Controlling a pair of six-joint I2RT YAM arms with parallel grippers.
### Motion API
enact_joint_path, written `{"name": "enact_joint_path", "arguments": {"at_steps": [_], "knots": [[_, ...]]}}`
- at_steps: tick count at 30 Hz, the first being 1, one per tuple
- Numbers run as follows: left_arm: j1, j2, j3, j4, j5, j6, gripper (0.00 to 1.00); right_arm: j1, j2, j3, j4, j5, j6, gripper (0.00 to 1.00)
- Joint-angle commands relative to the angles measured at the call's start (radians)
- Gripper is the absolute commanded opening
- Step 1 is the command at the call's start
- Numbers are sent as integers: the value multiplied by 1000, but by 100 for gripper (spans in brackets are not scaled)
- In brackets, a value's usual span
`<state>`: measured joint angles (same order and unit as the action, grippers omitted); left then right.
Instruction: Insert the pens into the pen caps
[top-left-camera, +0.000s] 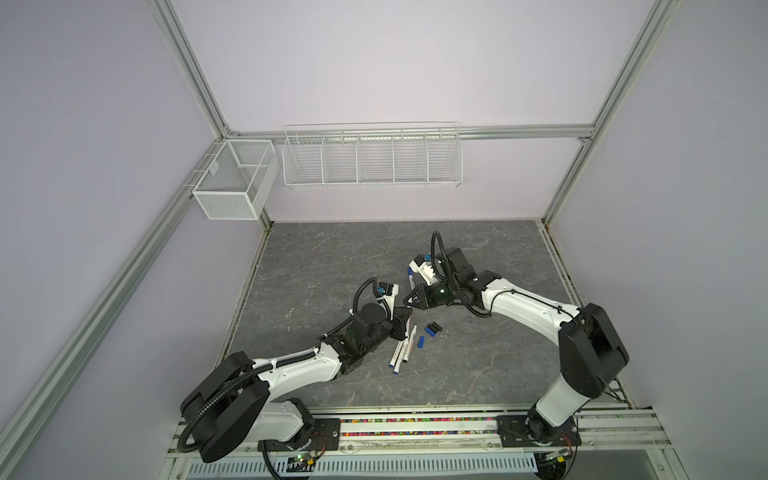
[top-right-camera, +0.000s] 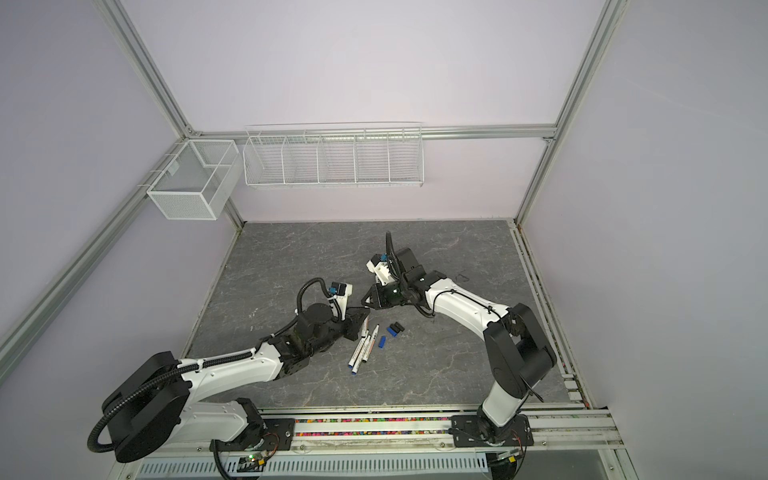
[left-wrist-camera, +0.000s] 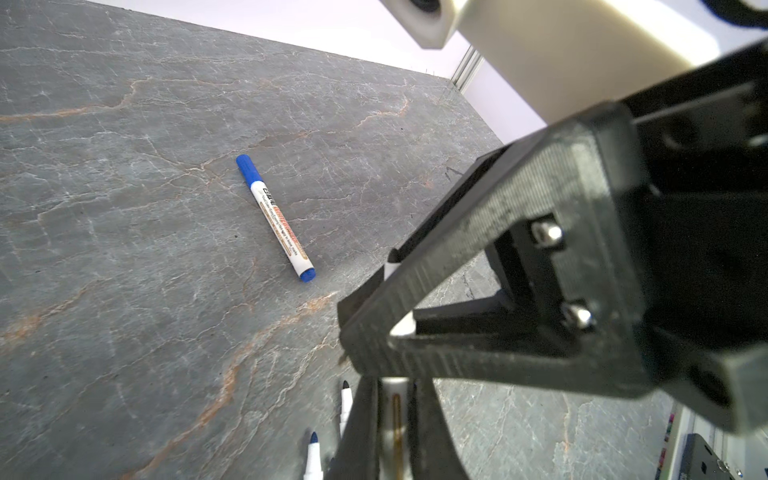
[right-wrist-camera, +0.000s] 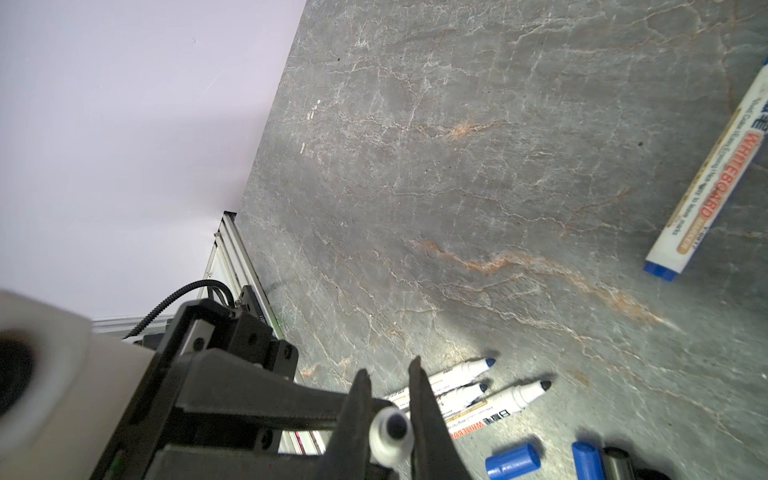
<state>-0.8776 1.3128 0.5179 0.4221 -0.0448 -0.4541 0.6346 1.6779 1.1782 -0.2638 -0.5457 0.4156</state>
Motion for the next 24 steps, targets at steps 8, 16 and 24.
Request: {"name": "enact_joint_path", "arguments": {"at_steps": [8, 16, 24], "knots": [[1, 56, 11, -38, 49, 19, 30, -49, -78, -57, 78, -99, 63, 10], [1, 60, 33, -35, 80, 28, 19, -53, -78, -61, 66, -96, 55, 10], [1, 8, 44, -17, 84, 31, 30, -53, -63, -54, 29, -104, 27, 10]]}}
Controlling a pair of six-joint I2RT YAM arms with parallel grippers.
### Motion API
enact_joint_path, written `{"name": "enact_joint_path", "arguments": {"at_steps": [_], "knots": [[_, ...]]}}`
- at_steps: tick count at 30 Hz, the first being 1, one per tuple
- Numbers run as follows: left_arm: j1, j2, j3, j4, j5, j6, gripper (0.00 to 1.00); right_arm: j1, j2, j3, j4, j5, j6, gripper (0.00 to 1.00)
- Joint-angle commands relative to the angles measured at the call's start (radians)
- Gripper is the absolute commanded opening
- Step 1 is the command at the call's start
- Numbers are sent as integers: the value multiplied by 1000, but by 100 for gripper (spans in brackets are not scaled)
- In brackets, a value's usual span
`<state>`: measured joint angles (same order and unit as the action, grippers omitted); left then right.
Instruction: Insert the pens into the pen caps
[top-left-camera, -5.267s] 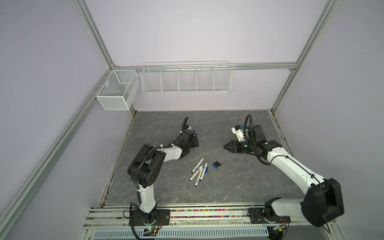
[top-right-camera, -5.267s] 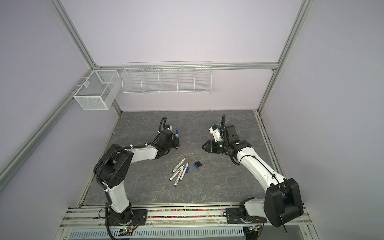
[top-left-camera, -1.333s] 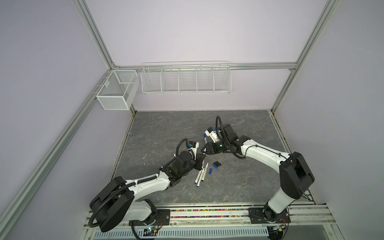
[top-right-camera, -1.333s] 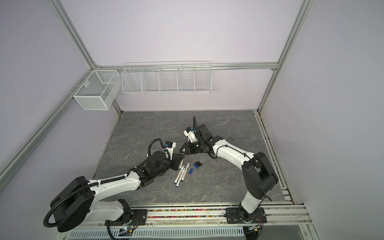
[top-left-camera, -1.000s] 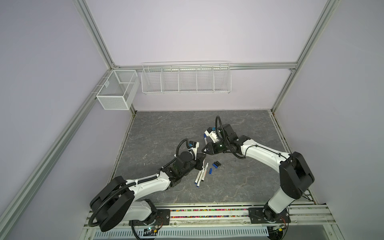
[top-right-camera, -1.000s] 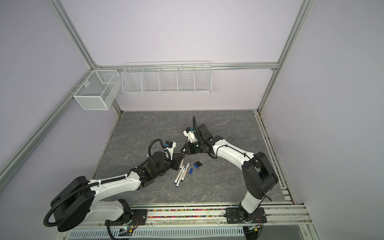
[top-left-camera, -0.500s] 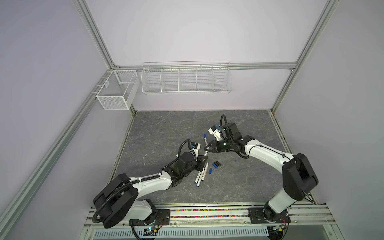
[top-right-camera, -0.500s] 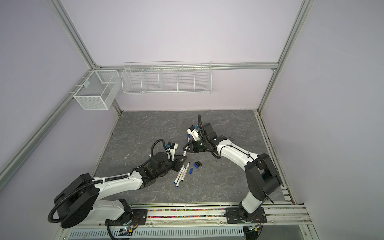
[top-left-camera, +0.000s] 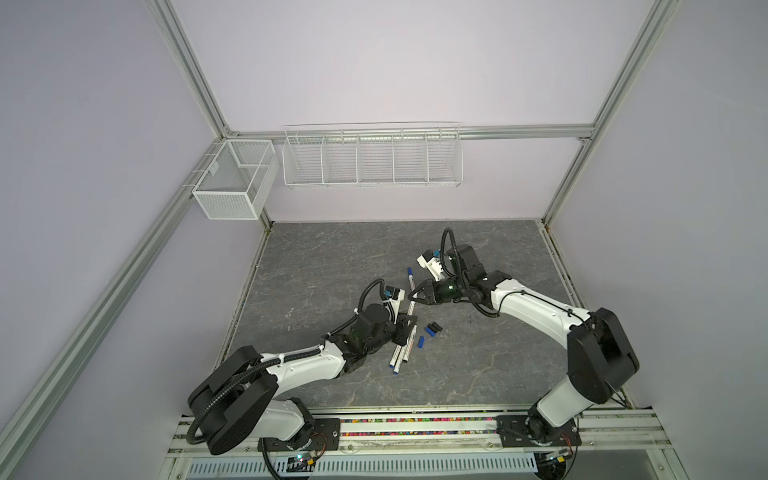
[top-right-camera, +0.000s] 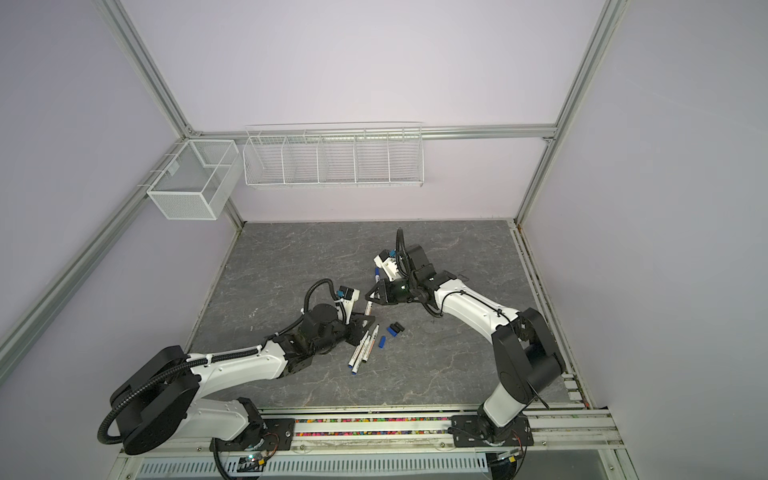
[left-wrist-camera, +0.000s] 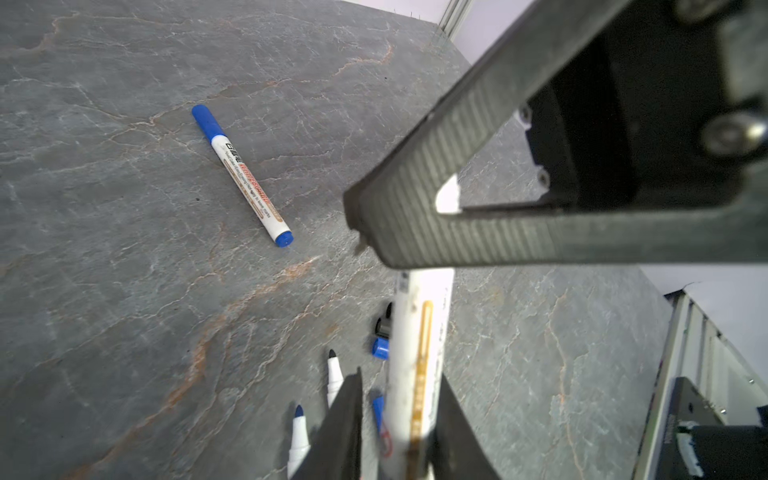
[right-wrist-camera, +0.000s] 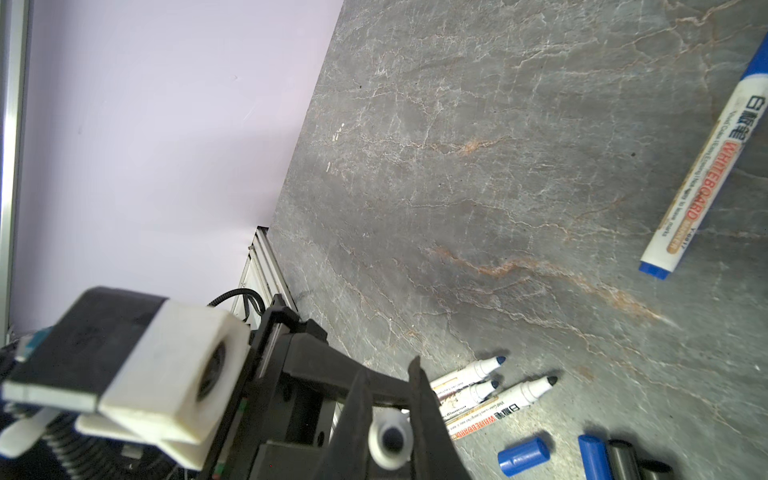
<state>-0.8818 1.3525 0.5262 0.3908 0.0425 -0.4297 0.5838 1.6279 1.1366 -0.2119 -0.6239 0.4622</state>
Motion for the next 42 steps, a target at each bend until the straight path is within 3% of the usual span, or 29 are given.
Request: {"name": "enact_joint_path", "arguments": {"at_steps": [1, 8, 10, 14, 16, 17, 20, 23, 29, 38, 42], "knots": [[6, -35, 38, 19, -2, 9, 32, -2, -13, -12, -24, -29, -21, 10], [5, 3, 70, -10, 6, 23, 30, -1, -23, -15, -24, -33, -25, 10], [5, 18, 69, -3, 9, 13, 25, -2, -23, -17, -24, -35, -25, 10], [5, 34, 69, 0, 11, 7, 3, -4, -31, -23, -28, -33, -28, 10], [5, 33, 64, -2, -2, 2, 0, -9, -38, -32, -38, -32, -34, 11], [5, 33, 62, -7, -16, -4, 0, -14, -42, -37, -47, -24, -38, 14], [5, 27, 44, -4, -50, -23, 0, -25, -66, -57, -122, 56, -67, 38], [5, 20, 29, -13, -101, -42, 0, -32, -102, -93, -213, 207, -105, 44], [4, 26, 39, -71, -165, -32, 0, -30, -105, -136, -336, 417, -153, 42], [5, 43, 57, -85, -145, -37, 0, 17, -13, -93, -382, 430, -193, 37], [5, 35, 53, -87, -150, -40, 0, 31, 23, -70, -379, 418, -194, 31]]}}
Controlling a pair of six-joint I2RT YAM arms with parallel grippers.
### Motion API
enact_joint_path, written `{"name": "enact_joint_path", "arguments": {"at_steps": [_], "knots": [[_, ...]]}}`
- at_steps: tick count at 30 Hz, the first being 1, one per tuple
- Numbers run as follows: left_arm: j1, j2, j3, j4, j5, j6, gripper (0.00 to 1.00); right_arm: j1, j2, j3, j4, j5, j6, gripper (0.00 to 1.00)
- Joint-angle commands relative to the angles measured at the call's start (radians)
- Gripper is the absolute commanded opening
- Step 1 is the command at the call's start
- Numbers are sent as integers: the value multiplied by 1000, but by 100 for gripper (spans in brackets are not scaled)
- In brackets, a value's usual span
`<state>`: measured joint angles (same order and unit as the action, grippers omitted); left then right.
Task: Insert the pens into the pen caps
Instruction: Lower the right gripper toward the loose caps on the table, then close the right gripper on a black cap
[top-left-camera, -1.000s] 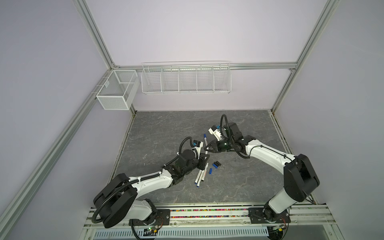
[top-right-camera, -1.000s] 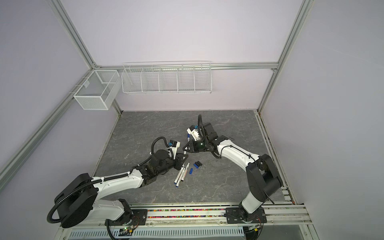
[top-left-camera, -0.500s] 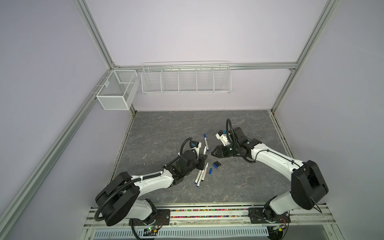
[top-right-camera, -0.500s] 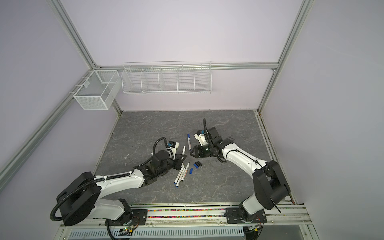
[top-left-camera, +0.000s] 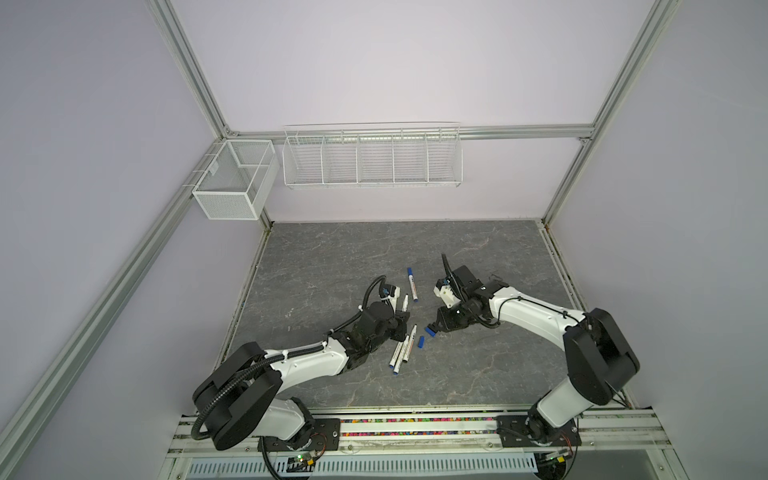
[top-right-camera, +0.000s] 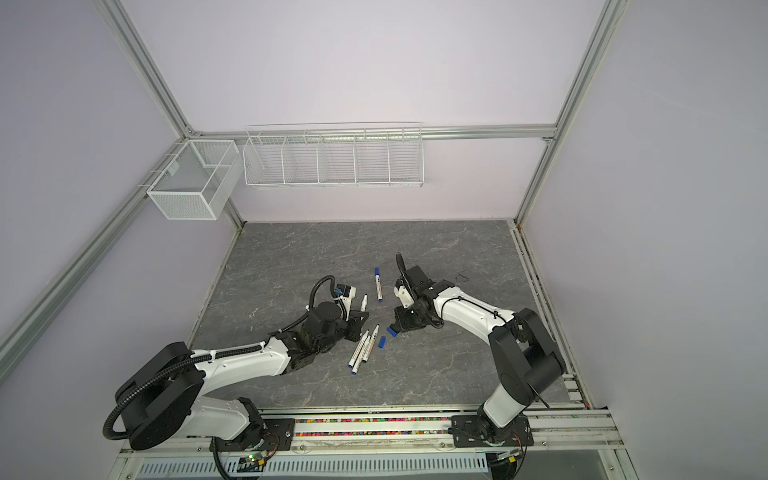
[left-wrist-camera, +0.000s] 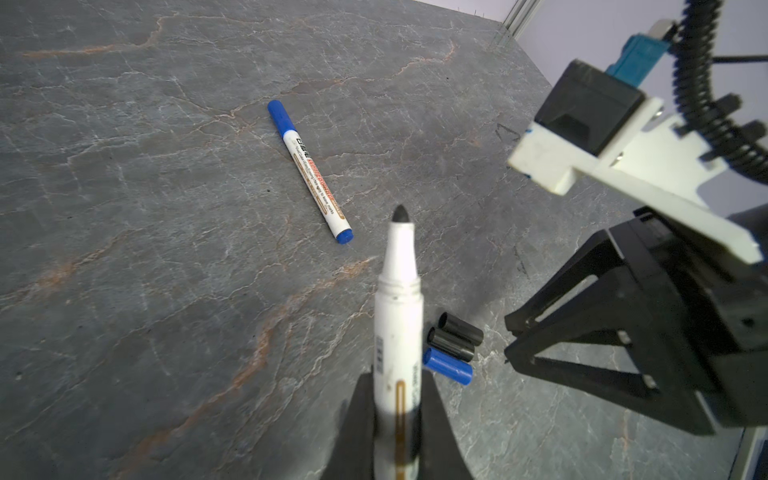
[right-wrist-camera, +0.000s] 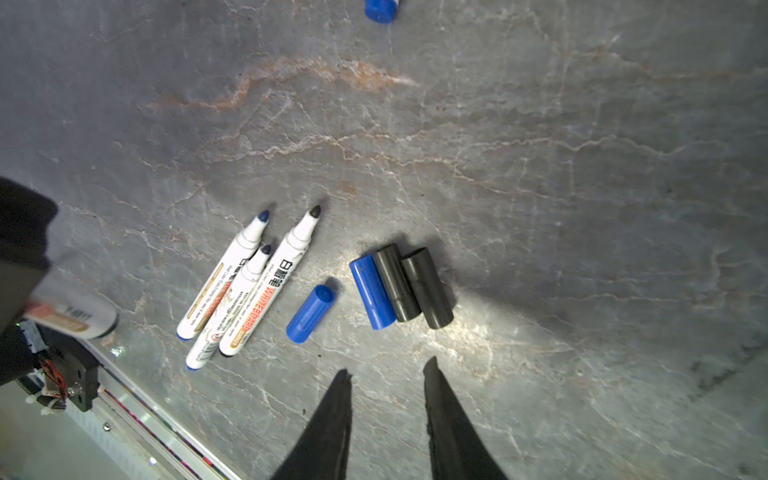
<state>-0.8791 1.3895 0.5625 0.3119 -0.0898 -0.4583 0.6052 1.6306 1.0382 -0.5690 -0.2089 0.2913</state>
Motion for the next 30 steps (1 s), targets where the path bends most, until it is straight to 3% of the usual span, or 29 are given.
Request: {"name": "enact_joint_path", "arguments": {"at_steps": [1, 6, 30], "knots": [[3, -4, 14, -10, -17, -11, 0, 12, 27, 33, -19, 4, -23, 29], [2, -18, 12, -25, -21, -12, 0, 15, 67, 58, -12, 7, -20, 24], [3, -35, -3, -25, -16, -23, 0, 44, 178, 99, 5, 8, -30, 19]]}}
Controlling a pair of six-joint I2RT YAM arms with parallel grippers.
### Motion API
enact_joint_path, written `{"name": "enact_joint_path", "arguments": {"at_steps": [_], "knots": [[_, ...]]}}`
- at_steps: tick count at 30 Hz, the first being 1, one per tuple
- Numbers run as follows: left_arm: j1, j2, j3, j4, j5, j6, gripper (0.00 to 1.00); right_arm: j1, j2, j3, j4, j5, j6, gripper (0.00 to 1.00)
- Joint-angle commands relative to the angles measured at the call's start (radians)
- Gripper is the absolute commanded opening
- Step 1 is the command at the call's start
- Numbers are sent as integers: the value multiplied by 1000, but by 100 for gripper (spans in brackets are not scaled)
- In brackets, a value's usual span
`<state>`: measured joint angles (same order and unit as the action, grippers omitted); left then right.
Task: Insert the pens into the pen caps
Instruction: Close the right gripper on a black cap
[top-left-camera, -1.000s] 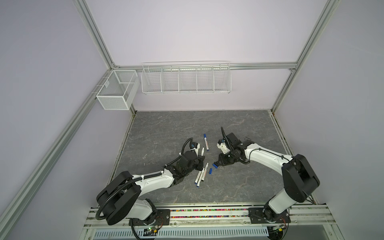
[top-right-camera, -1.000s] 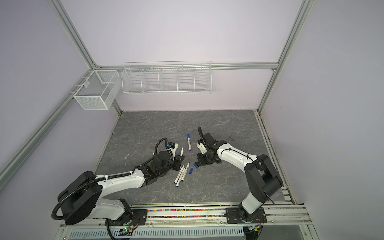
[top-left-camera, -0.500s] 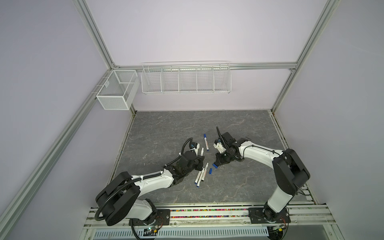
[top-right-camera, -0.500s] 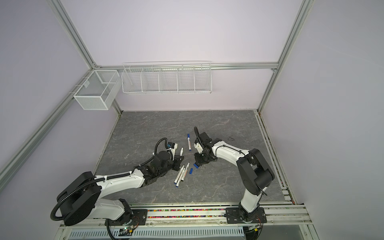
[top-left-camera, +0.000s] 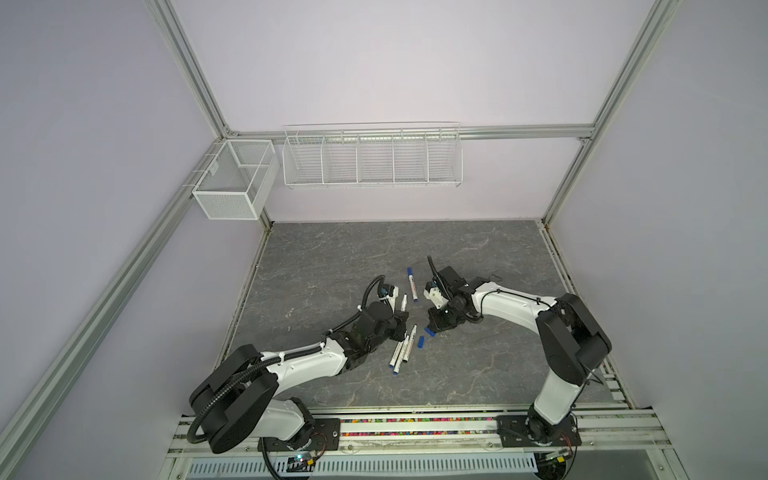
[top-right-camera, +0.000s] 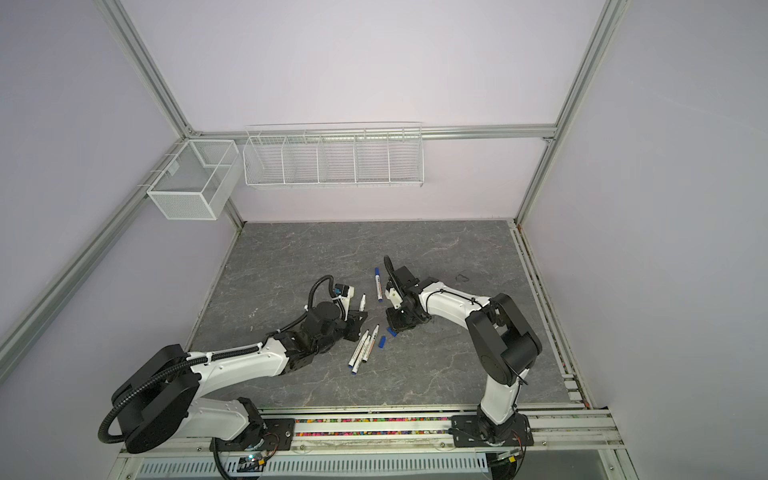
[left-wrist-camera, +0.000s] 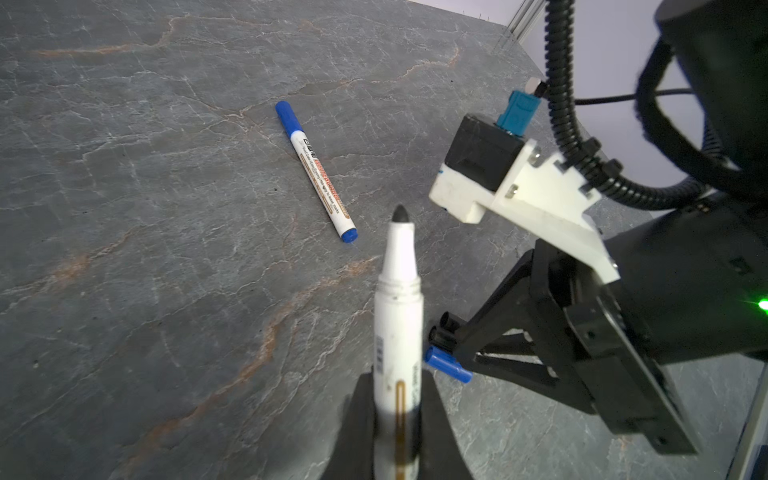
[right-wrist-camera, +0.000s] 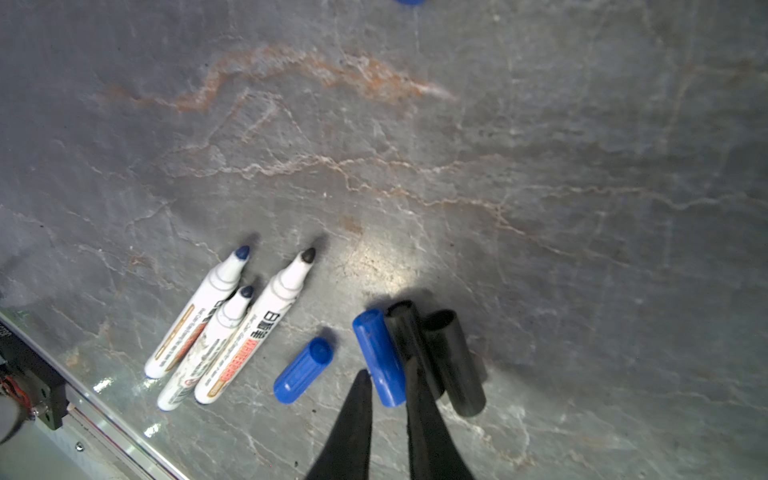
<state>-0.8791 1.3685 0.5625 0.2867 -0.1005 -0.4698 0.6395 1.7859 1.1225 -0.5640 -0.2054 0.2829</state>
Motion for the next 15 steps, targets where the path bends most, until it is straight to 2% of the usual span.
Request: {"name": "enact_joint_path", "arguments": {"at_steps": [1, 15], "knots": [[3, -13, -3, 0, -5, -12, 0, 12, 26, 16, 0, 6, -24, 19], [2, -9, 0, -5, 1, -15, 0, 41, 42, 28, -2, 40, -32, 19]]}}
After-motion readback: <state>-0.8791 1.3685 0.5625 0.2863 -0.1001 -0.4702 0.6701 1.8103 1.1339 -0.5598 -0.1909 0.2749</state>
